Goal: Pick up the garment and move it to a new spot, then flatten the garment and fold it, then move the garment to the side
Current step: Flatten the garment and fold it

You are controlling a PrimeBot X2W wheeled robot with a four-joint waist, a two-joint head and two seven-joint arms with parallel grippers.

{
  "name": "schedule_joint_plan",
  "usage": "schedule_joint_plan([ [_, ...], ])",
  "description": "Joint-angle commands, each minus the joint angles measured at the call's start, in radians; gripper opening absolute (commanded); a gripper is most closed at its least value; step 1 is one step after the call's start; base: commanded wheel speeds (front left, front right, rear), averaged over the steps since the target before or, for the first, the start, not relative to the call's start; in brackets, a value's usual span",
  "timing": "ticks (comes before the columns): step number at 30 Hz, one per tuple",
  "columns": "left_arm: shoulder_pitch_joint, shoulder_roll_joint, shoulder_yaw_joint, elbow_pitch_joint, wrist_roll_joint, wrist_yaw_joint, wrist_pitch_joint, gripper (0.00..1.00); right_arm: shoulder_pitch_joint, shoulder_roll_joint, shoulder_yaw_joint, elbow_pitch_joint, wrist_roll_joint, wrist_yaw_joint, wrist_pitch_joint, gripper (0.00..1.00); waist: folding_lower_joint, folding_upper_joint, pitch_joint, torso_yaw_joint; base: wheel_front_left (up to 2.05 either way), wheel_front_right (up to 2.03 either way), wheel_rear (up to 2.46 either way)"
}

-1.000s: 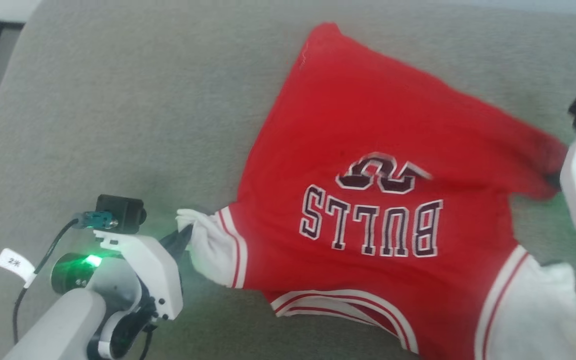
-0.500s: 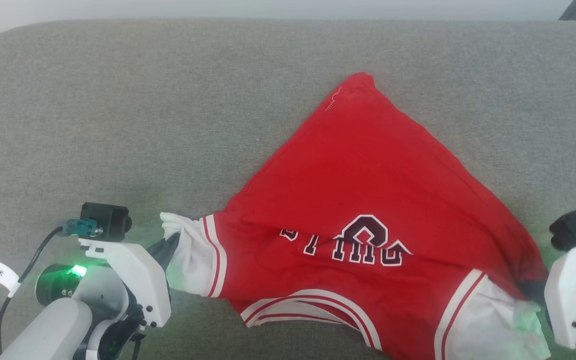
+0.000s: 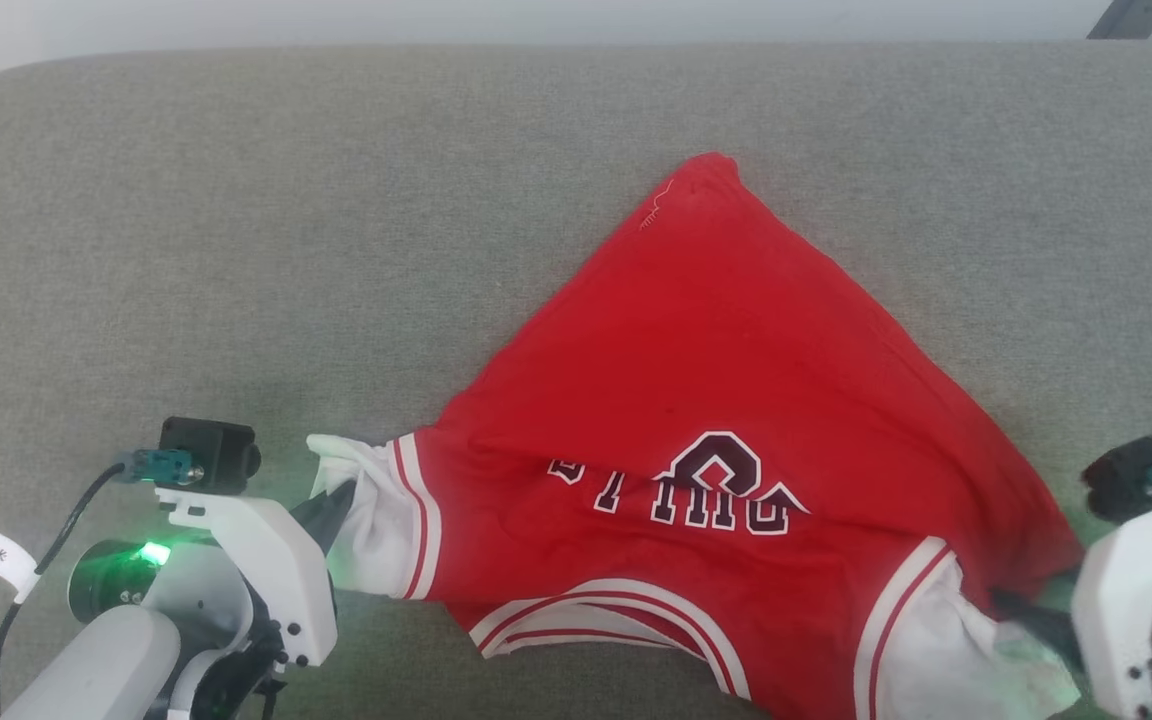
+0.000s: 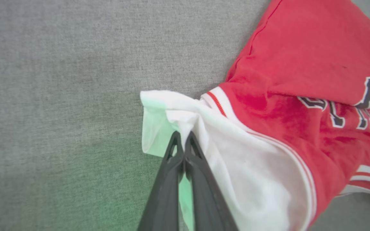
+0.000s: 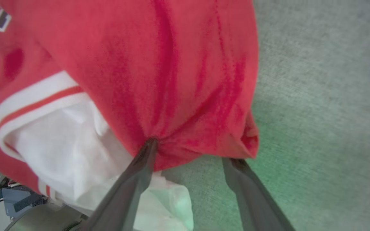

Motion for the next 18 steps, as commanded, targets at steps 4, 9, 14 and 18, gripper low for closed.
schedule_joint_plan([
  [4,-0.004,-0.002,-0.009,-0.003,-0.003,-0.011,0.000,0.00,0.000,-0.034,-0.076,-0.117,-0.016,-0.003,0.046,1.00,0.0000,0.0000,-0.003,0.013,0.00,0.00,0.00],
  [9,-0.023,-0.018,-0.024,0.000,0.004,-0.019,0.004,0.00,-0.074,-0.026,-0.134,-0.236,-0.043,-0.003,0.058,1.00,0.0000,0.0000,0.003,0.046,0.00,0.00,0.00],
  [14,-0.050,-0.039,-0.042,0.013,0.010,-0.035,0.004,0.00,-0.229,-0.001,-0.072,-0.215,-0.109,-0.003,-0.023,1.00,0.0000,0.0000,0.020,0.091,0.00,0.00,0.00],
  [18,-0.080,-0.063,-0.060,0.028,0.018,-0.047,0.006,0.00,-0.397,0.023,0.024,-0.081,-0.134,-0.003,-0.101,1.00,0.0000,0.0000,0.042,0.133,0.00,0.00,0.00],
])
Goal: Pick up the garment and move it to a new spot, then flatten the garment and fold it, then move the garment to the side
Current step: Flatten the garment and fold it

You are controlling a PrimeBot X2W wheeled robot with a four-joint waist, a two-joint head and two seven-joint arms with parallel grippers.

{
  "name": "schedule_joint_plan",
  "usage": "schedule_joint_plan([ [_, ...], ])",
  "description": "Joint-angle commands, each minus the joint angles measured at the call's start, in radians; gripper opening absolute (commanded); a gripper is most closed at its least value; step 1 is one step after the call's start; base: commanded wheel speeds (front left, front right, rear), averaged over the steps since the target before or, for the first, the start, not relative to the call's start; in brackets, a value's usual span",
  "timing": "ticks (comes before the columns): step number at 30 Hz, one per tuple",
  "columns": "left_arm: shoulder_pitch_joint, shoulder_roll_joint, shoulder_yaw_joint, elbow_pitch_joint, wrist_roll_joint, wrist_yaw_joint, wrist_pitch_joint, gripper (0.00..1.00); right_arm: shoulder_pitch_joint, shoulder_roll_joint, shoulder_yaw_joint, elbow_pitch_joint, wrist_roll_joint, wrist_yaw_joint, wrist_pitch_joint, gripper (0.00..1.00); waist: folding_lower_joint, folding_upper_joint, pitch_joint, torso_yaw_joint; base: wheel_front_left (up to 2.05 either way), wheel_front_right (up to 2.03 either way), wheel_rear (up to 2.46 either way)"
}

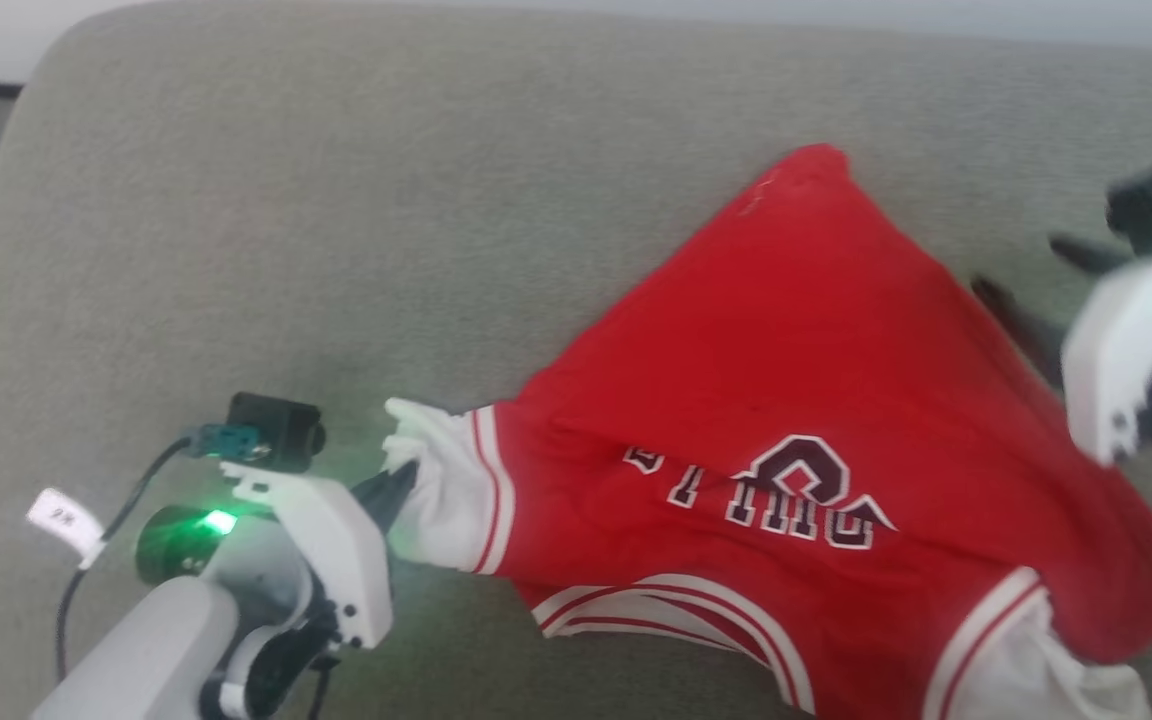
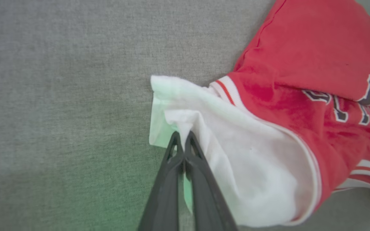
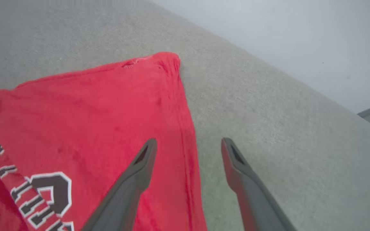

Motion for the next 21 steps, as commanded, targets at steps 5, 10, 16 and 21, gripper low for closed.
schedule_joint_plan([
  [5,-0.065,-0.048,-0.033,0.028,0.018,-0.027,0.004,0.00,-0.239,0.025,0.140,0.236,-0.035,-0.002,-0.107,1.00,0.0000,0.0000,0.051,0.084,0.00,0.00,0.00],
  [10,-0.120,-0.097,-0.067,0.064,0.033,-0.055,0.003,0.00,-0.412,0.048,0.257,0.474,-0.015,-0.002,-0.125,1.00,0.0000,0.0000,0.083,0.149,0.00,0.00,0.00],
  [16,-0.168,-0.146,-0.097,0.107,0.043,-0.083,-0.004,0.00,-0.542,0.062,0.372,0.693,0.030,-0.002,-0.047,1.00,0.0000,0.0000,0.110,0.207,0.00,0.00,0.00],
  [21,-0.189,-0.171,-0.110,0.140,0.044,-0.100,-0.012,0.00,-0.570,0.080,0.468,0.818,0.087,-0.001,0.060,0.99,0.0000,0.0000,0.121,0.229,0.00,0.00,0.00],
])
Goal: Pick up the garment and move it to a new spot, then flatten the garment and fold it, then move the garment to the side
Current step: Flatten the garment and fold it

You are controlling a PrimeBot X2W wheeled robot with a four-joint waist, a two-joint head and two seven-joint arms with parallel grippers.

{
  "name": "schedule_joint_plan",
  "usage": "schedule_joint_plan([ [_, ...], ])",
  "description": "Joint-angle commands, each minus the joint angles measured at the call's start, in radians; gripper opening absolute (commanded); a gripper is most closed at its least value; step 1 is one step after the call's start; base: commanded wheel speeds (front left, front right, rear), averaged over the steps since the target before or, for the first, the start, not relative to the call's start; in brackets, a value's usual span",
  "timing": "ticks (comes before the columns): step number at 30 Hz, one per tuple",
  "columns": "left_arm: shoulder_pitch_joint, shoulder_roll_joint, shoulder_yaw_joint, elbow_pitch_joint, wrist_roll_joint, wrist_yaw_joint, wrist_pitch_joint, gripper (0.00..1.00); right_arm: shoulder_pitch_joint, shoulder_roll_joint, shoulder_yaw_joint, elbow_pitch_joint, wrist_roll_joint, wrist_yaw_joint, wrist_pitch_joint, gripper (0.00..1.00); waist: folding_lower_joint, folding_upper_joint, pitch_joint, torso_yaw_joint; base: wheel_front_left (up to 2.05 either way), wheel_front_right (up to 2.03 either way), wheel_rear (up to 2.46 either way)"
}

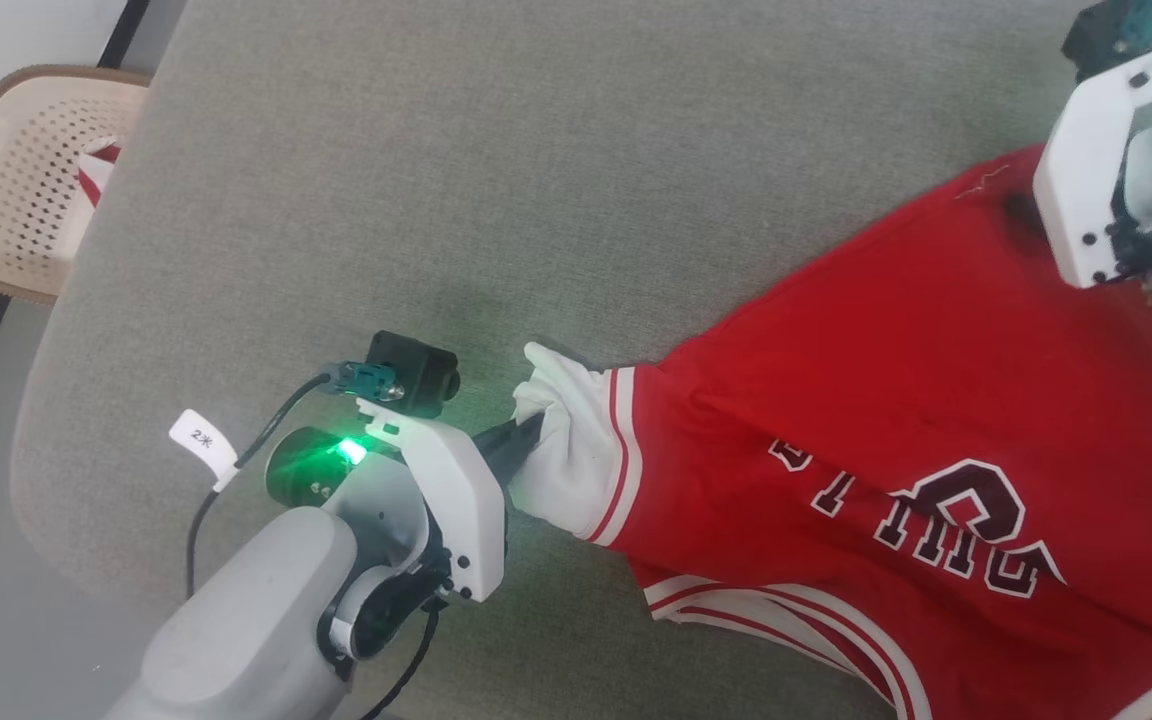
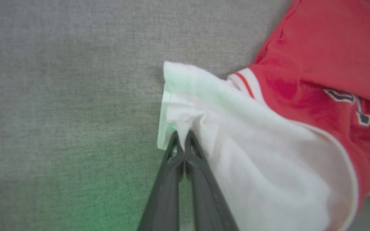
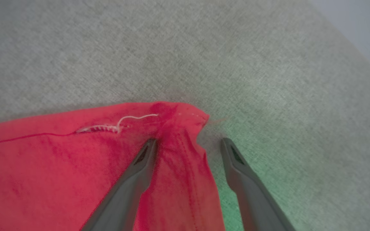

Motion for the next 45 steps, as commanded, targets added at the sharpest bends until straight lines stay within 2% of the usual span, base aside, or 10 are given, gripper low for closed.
schedule_joint_plan([
  [1,-0.014,-0.006,-0.004,0.013,0.007,-0.007,-0.003,0.00,0.030,0.014,0.039,0.047,0.024,0.000,0.052,0.16,0.0000,0.0000,0.006,0.007,0.00,0.00,0.00],
  [2,-0.018,-0.007,-0.004,0.019,0.007,-0.008,-0.005,0.00,0.031,0.011,0.060,0.062,0.033,0.000,0.084,0.00,0.0000,0.0000,0.006,0.007,0.00,0.00,0.00],
  [9,-0.035,0.010,0.010,0.045,-0.003,-0.011,-0.001,0.00,-0.019,-0.011,0.096,0.088,0.075,-0.001,0.086,0.00,0.0000,0.0000,-0.013,-0.017,0.00,0.00,0.00],
  [22,-0.213,0.179,0.096,-0.007,0.011,0.041,0.158,0.00,-0.114,-0.059,0.157,-0.057,0.152,-0.001,-0.083,0.00,0.0000,0.0000,-0.156,-0.164,0.00,0.00,0.00],
  [31,-0.449,0.267,0.134,0.032,0.041,0.020,0.274,0.00,-0.161,-0.105,0.098,-0.143,0.178,-0.001,-0.158,0.00,0.0000,0.0000,-0.249,-0.239,0.00,0.00,0.00],
  [39,-0.632,0.270,0.123,0.137,0.088,-0.025,0.298,0.00,-0.187,-0.108,0.030,-0.170,0.136,-0.001,-0.181,0.00,0.0000,0.0000,-0.286,-0.278,0.00,0.00,0.00],
  [45,-0.807,0.233,0.114,0.241,0.162,-0.042,0.227,0.00,-0.246,-0.060,-0.066,-0.101,0.041,-0.001,-0.258,0.00,0.0000,0.0000,-0.234,-0.302,0.00,0.00,0.00],
])
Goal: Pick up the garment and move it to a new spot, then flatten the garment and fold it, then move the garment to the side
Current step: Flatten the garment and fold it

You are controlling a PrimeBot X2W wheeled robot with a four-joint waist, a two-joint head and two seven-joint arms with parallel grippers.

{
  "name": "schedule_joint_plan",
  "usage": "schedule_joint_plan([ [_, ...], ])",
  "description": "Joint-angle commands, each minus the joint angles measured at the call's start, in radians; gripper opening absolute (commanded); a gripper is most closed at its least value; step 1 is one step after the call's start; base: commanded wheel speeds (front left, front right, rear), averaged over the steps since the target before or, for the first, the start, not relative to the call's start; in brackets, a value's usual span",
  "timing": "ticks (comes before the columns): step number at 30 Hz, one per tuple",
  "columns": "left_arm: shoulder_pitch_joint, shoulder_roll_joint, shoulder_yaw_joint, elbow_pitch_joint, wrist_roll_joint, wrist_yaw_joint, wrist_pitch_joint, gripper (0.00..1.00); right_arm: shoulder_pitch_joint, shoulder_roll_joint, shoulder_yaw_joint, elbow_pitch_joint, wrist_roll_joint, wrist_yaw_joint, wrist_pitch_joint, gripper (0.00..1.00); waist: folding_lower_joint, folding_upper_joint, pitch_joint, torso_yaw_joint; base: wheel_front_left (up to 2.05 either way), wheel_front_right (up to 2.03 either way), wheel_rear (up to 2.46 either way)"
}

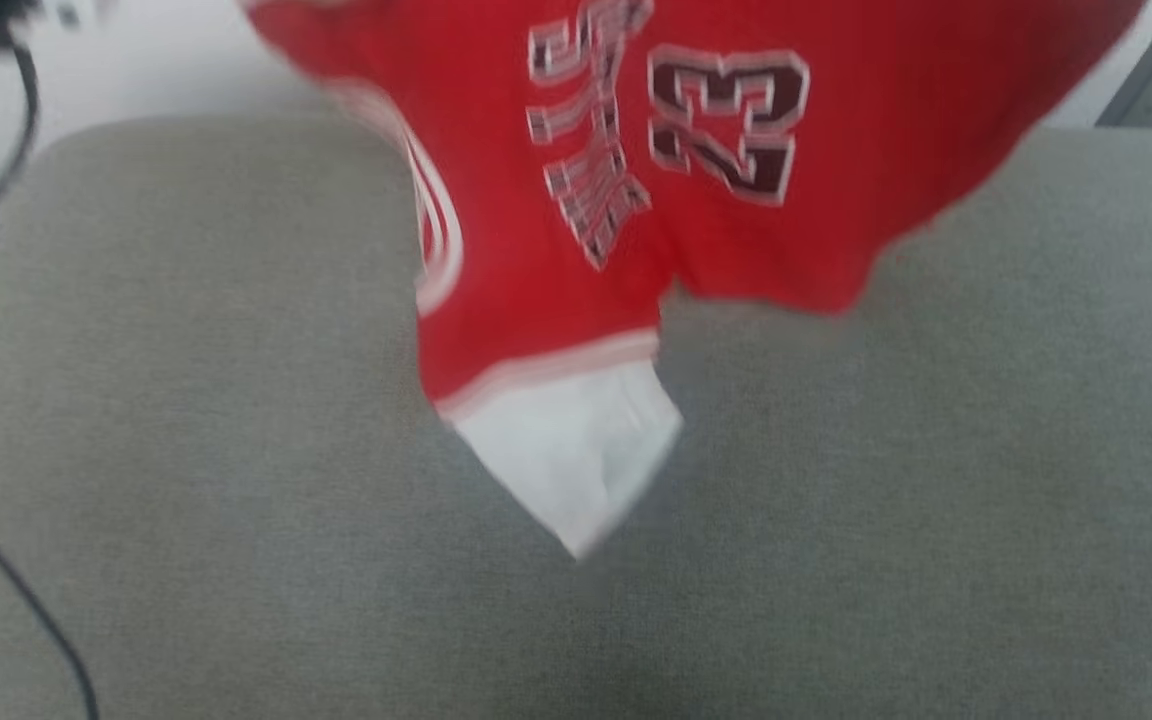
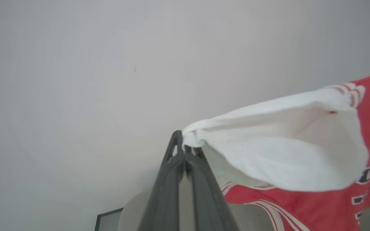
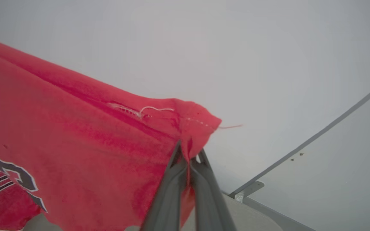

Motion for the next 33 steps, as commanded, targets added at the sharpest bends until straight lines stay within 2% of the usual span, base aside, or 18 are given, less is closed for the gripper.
schedule_joint_plan([
  [1,-0.074,-0.012,0.002,0.044,0.033,-0.004,-0.041,0.00,-0.033,0.025,-0.040,0.038,-0.043,-0.003,-0.040,0.00,0.0000,0.0000,0.042,-0.016,0.00,0.00,0.00],
  [6,-0.211,-0.050,-0.002,0.124,0.091,0.006,-0.120,0.00,-0.104,0.083,-0.098,0.109,-0.129,-0.003,-0.116,0.00,0.0000,0.0000,0.117,-0.032,0.00,0.00,0.00],
  [10,-0.354,-0.083,-0.007,0.199,0.166,0.027,-0.228,0.00,-0.190,0.133,-0.162,0.187,-0.237,-0.003,-0.237,0.00,0.0000,0.0000,0.212,-0.046,0.00,0.00,0.00],
  [16,-0.545,-0.121,0.002,0.286,0.259,0.081,-0.464,0.00,-0.323,0.185,-0.301,0.277,-0.443,-0.003,-0.505,0.00,0.0000,0.0000,0.362,-0.045,0.00,0.00,0.00],
  [20,-0.595,-0.150,0.012,0.336,0.292,0.111,-0.640,0.00,-0.356,0.215,-0.369,0.338,-0.587,-0.003,-0.649,0.00,0.0000,0.0000,0.429,-0.031,0.00,0.00,0.00],
  [23,-0.562,-0.175,0.002,0.388,0.282,0.091,-0.714,0.00,-0.330,0.240,-0.382,0.396,-0.654,-0.003,-0.681,0.00,0.0000,0.0000,0.449,-0.016,0.00,0.00,0.00],
  [26,-0.515,-0.198,-0.008,0.451,0.258,0.058,-0.724,0.00,-0.296,0.264,-0.359,0.459,-0.666,-0.002,-0.669,0.00,0.0000,0.0000,0.445,-0.004,0.00,0.00,0.00],
  [30,-0.405,-0.232,-0.036,0.545,0.212,-0.032,-0.669,0.00,-0.222,0.282,-0.292,0.534,-0.624,-0.003,-0.640,0.00,0.0000,0.0000,0.414,0.009,0.00,0.00,0.00],
  [33,-0.316,-0.249,-0.048,0.596,0.162,-0.085,-0.591,0.00,-0.160,0.298,-0.229,0.554,-0.548,-0.002,-0.614,0.00,0.0000,0.0000,0.378,0.017,0.00,0.00,0.00],
])
